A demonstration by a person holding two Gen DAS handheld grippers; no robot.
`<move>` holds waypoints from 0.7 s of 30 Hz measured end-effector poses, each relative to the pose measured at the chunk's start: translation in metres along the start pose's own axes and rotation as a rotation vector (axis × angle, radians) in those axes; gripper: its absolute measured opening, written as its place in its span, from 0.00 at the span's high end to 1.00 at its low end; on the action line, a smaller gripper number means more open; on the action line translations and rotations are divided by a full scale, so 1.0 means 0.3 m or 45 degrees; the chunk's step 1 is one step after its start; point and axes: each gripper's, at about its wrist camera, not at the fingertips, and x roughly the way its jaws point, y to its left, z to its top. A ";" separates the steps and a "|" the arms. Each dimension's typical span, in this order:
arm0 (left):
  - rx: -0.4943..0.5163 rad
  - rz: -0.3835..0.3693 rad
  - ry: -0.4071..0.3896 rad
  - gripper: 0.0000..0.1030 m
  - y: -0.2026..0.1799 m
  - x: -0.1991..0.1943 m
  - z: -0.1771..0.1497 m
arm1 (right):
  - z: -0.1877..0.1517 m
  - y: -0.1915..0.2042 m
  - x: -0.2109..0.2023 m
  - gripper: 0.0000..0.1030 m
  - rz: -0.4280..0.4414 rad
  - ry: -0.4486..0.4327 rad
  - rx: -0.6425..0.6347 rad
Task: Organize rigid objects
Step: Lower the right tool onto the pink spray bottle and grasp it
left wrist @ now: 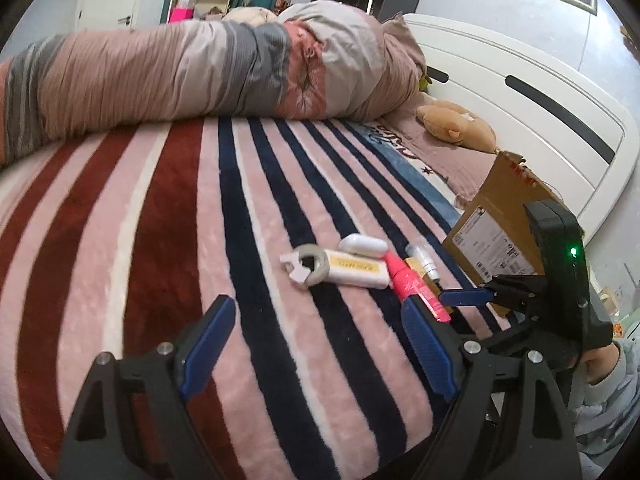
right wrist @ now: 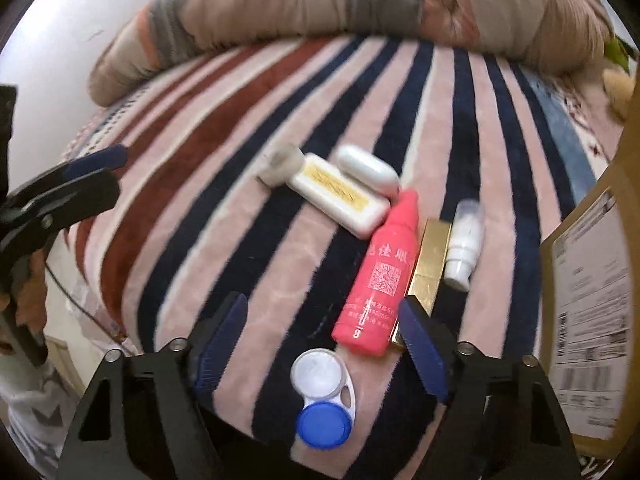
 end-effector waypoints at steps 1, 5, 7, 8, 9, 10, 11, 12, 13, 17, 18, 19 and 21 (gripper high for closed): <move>-0.007 -0.008 0.001 0.20 0.004 0.008 -0.008 | 0.002 -0.006 0.014 0.29 -0.002 0.005 0.011; -0.019 -0.043 -0.002 0.20 0.009 0.032 -0.025 | 0.017 -0.014 0.032 0.30 -0.025 0.009 0.017; -0.018 -0.038 -0.008 0.20 0.009 0.032 -0.026 | 0.036 -0.022 0.043 0.33 -0.032 0.015 0.046; -0.022 -0.039 -0.009 0.20 0.011 0.031 -0.025 | 0.046 -0.025 0.048 0.36 -0.034 0.017 0.061; -0.028 -0.041 -0.013 0.20 0.013 0.030 -0.024 | 0.056 -0.025 0.053 0.37 -0.038 0.026 0.067; -0.034 -0.043 -0.015 0.20 0.017 0.029 -0.023 | 0.066 -0.023 0.059 0.37 -0.037 0.038 0.068; -0.037 -0.044 -0.017 0.20 0.019 0.026 -0.022 | 0.072 -0.024 0.069 0.37 -0.038 0.049 0.066; -0.036 -0.042 -0.019 0.20 0.021 0.024 -0.021 | 0.079 -0.020 0.077 0.37 -0.041 0.058 0.064; -0.036 -0.039 -0.020 0.20 0.023 0.020 -0.019 | 0.086 -0.018 0.084 0.40 -0.048 0.072 0.065; -0.047 -0.029 -0.024 0.20 0.028 0.008 -0.017 | 0.110 -0.050 0.116 0.56 -0.024 0.142 0.161; -0.050 -0.027 -0.027 0.20 0.028 0.003 -0.016 | 0.115 -0.060 0.129 0.56 -0.011 0.159 0.193; -0.050 -0.029 -0.031 0.20 0.027 -0.003 -0.015 | 0.119 -0.063 0.135 0.57 -0.017 0.163 0.199; -0.051 -0.031 -0.037 0.20 0.027 -0.013 -0.014 | 0.133 -0.063 0.140 0.62 -0.040 0.154 0.192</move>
